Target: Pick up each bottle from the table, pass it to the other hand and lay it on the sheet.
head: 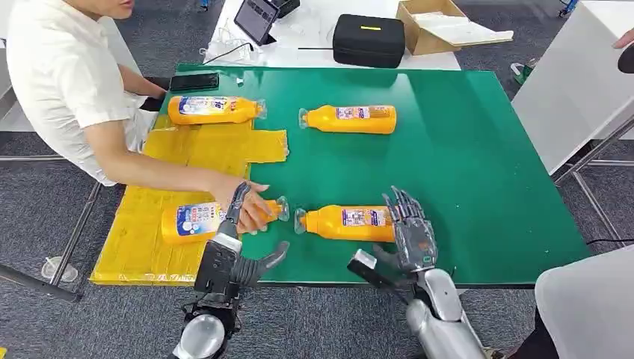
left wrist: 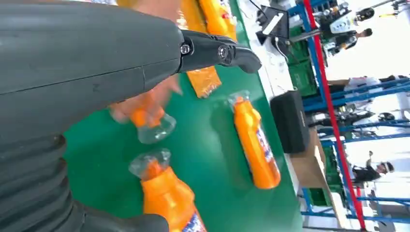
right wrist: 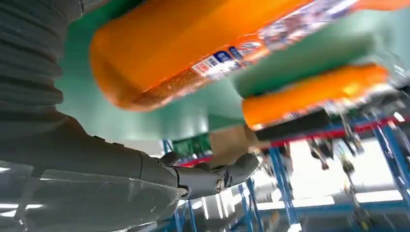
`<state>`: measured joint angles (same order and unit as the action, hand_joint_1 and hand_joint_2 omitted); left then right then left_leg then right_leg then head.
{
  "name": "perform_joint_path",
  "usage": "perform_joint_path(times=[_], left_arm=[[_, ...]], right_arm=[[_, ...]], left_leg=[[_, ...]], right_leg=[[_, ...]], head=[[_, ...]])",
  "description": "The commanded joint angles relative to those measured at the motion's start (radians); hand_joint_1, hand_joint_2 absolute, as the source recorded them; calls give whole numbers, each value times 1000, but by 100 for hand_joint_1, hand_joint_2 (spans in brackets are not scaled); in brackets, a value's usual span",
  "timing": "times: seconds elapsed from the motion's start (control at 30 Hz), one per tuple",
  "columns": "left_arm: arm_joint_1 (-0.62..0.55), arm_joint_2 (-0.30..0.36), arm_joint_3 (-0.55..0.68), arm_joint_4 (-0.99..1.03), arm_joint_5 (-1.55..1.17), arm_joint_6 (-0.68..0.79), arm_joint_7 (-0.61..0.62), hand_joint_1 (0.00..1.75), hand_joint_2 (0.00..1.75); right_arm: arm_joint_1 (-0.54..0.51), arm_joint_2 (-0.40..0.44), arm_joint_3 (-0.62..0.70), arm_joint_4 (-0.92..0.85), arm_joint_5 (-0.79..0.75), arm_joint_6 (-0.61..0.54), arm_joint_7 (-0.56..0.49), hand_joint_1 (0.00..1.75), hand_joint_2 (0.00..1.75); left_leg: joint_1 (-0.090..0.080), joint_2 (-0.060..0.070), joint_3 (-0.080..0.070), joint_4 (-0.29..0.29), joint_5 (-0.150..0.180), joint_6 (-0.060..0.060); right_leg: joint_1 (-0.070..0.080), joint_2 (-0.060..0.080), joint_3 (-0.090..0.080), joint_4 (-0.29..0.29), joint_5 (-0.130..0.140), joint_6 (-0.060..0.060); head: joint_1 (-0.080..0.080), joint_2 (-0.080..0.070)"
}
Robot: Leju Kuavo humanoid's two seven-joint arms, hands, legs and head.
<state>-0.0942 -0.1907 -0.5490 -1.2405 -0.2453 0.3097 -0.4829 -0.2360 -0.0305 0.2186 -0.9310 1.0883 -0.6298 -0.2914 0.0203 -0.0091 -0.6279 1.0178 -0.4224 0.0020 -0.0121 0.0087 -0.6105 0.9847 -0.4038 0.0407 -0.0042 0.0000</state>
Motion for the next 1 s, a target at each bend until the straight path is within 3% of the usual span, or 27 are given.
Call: perform_joint_path(times=[0.03,0.4,0.53,0.57,0.63,1.0], left_arm=[[-67,12,-57,96,16,-13,1,0,175],[-91,7,-83,112,6,-8,-1,0,175],[-93,9,-88,117,5,-2,3,0,175],[-93,9,-91,119,6,-2,0,0,175],[-92,10,-92,119,7,-1,-2,0,175],[-91,14,-95,121,7,-1,-1,0,175]], right_arm=[[-224,-40,98,380,22,72,14,0,175],[-280,-16,142,462,40,132,65,0,175],[-290,-25,161,506,24,273,96,0,175],[-290,-39,164,510,7,313,76,138,175],[-287,-48,155,516,-15,330,60,175,175],[-291,-73,191,558,-19,473,99,175,175]], left_leg=[[-1,2,5,-1,-1,1],[0,1,4,-1,0,1],[0,1,4,-1,0,1],[0,0,4,-1,0,1],[-1,0,6,-2,0,2],[0,0,15,-1,0,1]], right_leg=[[0,1,4,-1,0,-1],[0,0,3,0,0,-2],[0,-1,4,-1,0,-2],[0,-1,3,-1,0,-1],[0,-2,6,-2,0,-2],[1,-2,15,-3,0,-1]], head=[[0,0],[0,0],[0,0],[0,0],[0,0],[0,0]])
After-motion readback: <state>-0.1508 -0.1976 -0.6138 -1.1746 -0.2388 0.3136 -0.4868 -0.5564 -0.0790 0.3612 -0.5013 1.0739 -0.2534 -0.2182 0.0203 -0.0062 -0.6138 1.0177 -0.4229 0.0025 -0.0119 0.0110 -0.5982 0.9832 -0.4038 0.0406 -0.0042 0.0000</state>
